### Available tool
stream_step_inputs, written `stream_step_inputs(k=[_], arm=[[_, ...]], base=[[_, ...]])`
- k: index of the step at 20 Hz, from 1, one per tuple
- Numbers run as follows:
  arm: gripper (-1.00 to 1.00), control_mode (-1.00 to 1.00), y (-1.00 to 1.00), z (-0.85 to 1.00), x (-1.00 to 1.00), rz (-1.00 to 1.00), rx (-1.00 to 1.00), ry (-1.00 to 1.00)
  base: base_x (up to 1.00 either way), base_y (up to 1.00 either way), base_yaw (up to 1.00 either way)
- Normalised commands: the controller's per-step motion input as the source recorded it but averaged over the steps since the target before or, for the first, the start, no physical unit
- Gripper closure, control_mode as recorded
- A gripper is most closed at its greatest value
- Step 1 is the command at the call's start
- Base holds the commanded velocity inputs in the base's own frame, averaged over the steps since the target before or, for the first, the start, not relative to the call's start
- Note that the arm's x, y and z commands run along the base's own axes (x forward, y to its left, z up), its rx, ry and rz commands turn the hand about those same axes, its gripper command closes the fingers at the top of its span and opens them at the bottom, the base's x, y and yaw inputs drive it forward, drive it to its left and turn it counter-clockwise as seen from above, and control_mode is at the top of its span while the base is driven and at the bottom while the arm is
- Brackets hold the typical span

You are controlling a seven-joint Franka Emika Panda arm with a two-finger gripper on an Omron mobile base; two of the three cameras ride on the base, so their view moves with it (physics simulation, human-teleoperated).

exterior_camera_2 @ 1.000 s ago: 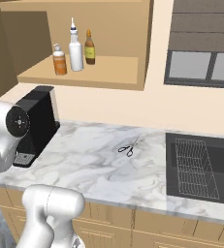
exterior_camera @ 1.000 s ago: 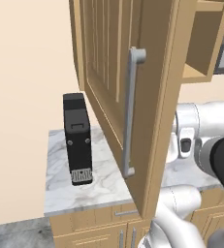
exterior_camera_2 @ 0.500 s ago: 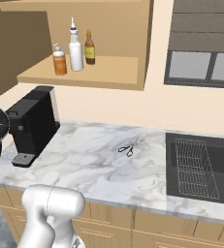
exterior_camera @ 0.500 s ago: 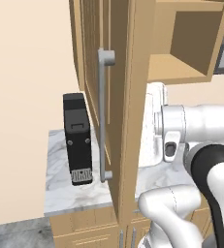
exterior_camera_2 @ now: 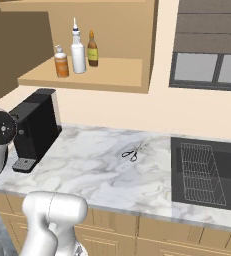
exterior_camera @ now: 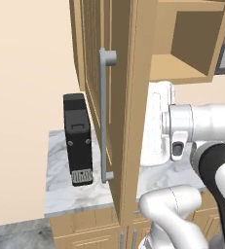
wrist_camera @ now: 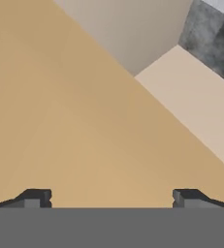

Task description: Pick the spray and soap dispenser from the cabinet and place them on the counter.

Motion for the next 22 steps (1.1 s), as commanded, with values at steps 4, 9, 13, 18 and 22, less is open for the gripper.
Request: stream_step_inputs(k=[4,9,13,18,22], arm=[[-1.0,-1.0,-0.17,0.0,0.0,0.0,-0.1,-0.11],[-1.0,-1.0,-0.25,-0.14,0.0,0.0,-0.12,-0.06],[-1.0,-1.0,-0.31,-0.02,0.04,0.06,-0.2,-0.04],[-1.0,-1.0,-0.38,0.0,0.06,0.11,-0.19,-0.01],[-1.0,-1.0,-0.3,0.0,0.01,0.14,-0.2,-0.03]], base=[[0.0,0.0,0.0],[0.0,0.0,0.0],[0.0,0.0,0.0],[0.0,0.0,0.0],[0.0,0.0,0.0]])
